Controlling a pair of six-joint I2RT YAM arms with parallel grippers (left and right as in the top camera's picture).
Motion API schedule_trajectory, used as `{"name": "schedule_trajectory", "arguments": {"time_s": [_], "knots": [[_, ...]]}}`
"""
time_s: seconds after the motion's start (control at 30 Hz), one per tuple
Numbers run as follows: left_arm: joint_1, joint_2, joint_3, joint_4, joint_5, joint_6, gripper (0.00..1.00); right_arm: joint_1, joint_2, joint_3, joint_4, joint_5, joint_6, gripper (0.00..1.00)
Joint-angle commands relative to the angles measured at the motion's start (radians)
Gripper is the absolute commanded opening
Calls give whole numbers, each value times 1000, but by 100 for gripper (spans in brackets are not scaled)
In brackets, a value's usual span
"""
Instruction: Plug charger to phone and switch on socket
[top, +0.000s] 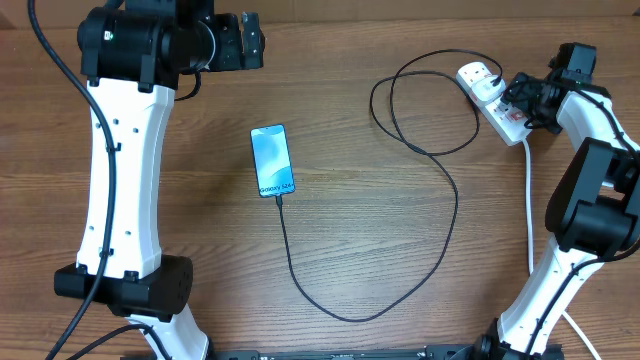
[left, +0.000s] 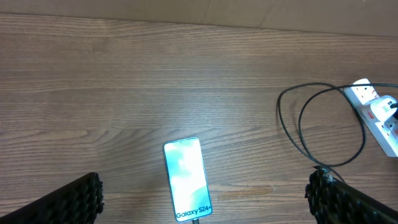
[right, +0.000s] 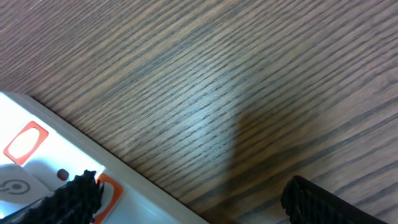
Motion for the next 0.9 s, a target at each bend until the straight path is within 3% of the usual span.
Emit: {"name": "schedule_trajectory", "arguments": {"time_s": [0.0,0.87], "knots": [[5,-11,10,0,-14,-3,100,1,26,19,-20,-31,-5,94],[5,-11,10,0,-14,-3,100,3,26,19,-90,-83,-12,94]]}}
